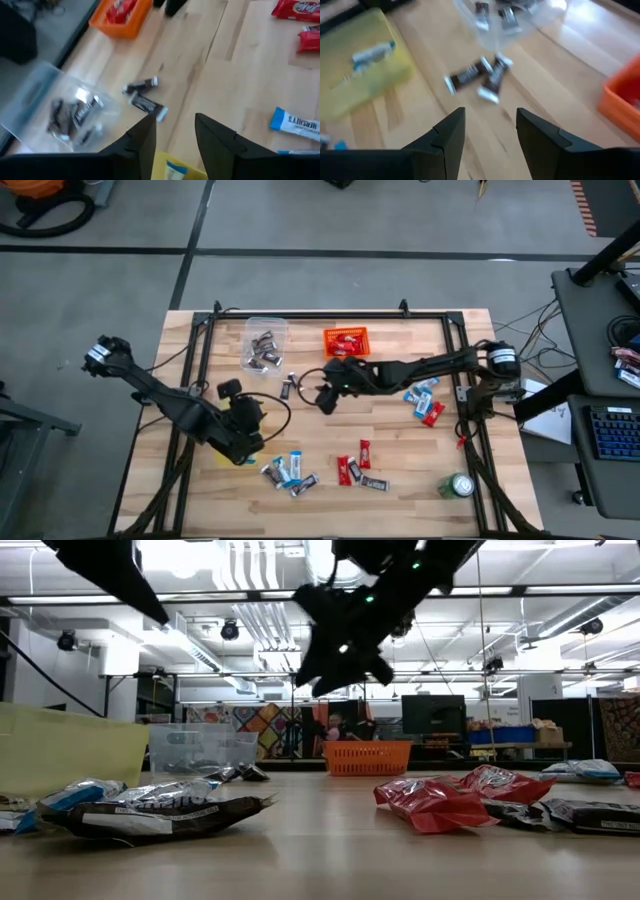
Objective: Sort candy
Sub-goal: Put the top left brown candy into the transparent bin
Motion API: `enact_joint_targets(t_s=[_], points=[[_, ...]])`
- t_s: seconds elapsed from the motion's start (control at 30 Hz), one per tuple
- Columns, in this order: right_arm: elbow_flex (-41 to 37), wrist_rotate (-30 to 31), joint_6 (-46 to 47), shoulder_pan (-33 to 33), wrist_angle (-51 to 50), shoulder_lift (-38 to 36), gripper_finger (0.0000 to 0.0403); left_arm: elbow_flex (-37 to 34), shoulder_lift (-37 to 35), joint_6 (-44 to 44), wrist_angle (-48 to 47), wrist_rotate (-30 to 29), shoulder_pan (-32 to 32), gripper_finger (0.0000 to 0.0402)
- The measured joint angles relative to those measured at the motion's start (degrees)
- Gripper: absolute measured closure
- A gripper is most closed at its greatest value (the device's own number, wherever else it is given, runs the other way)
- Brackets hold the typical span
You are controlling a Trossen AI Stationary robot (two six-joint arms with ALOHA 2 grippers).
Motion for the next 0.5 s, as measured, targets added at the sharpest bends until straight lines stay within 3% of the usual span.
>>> enact_joint_targets(t_s=[0.2,0.5], points=[[5.60,0.41,-0.67,-0.60,0.82,8.37,0.0238,-0.99,-2.48,2.31,-0.95,-5.09,0.02,0.0289],[15.76,0.07,-1.93,-2.33,0.21,20.12,0.0239,-4.29,-5.50,2.25,-1.88,-6.20,0.00,0.0290]])
